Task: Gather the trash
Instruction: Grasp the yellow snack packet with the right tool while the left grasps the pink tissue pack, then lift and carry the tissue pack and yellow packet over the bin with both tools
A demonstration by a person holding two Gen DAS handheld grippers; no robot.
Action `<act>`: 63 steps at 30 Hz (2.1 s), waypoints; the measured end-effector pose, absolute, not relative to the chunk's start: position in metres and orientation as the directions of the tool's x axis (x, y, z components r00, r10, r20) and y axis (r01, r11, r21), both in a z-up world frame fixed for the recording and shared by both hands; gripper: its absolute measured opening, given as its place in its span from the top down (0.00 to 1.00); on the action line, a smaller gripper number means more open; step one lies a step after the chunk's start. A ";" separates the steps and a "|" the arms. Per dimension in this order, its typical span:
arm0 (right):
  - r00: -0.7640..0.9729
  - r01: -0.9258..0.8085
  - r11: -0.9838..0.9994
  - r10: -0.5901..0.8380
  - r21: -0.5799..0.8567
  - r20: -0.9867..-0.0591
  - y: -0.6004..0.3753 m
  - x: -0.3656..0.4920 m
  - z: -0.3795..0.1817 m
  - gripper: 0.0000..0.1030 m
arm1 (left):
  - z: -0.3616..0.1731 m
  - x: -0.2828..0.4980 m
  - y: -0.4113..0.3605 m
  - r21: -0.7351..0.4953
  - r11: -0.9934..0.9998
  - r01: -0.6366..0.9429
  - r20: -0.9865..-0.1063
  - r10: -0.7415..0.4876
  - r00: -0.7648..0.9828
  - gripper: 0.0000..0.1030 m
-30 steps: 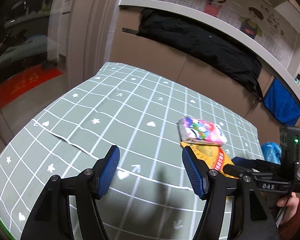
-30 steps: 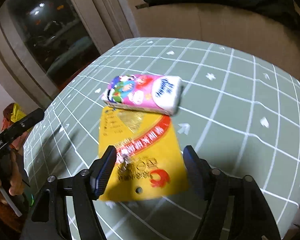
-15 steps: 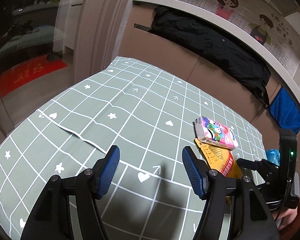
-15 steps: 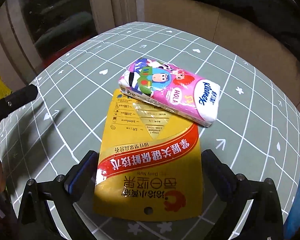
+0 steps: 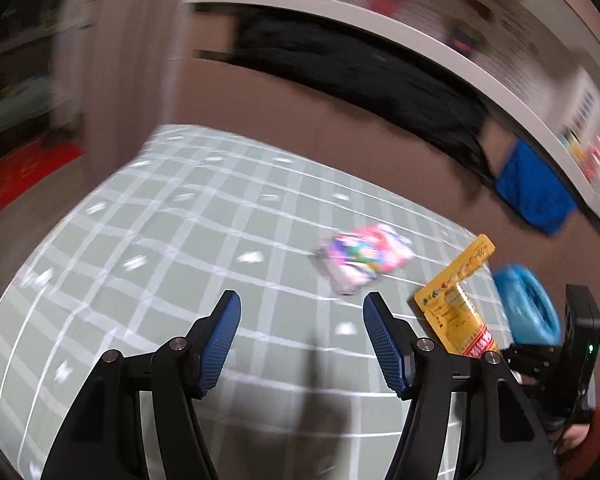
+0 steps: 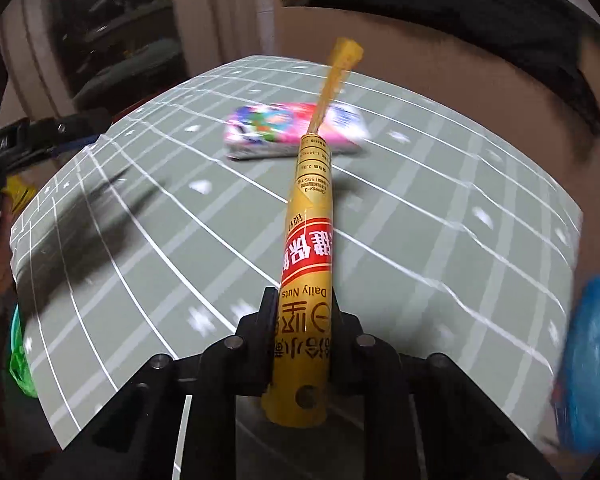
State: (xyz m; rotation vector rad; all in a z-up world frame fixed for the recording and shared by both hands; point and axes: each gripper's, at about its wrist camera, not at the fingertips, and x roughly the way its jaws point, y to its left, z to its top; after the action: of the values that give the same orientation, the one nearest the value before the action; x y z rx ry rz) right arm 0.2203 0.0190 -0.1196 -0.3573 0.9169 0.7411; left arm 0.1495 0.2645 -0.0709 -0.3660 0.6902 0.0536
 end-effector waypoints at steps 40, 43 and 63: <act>0.458 -0.620 0.775 0.483 0.121 -0.746 -0.078 0.203 -0.106 0.50 | -0.097 0.210 0.190 -0.205 0.967 -0.154 -0.745 -0.052 0.665 0.76; 0.457 -0.630 0.768 0.481 0.109 -0.748 -0.080 0.200 -0.104 0.49 | -0.094 0.188 0.181 -0.171 0.975 -0.141 -0.745 -0.035 0.666 0.76; 0.501 -0.622 0.770 0.532 0.144 -0.683 -0.090 0.193 -0.074 0.82 | -0.069 0.125 0.143 -0.133 0.980 -0.147 -0.656 0.024 0.754 0.78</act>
State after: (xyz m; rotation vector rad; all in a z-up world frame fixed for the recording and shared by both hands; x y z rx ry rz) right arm 0.1933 -0.0896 -0.0742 -0.1262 0.7792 0.6995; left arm 0.1254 0.1435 -0.0691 -0.1808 0.7112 0.0934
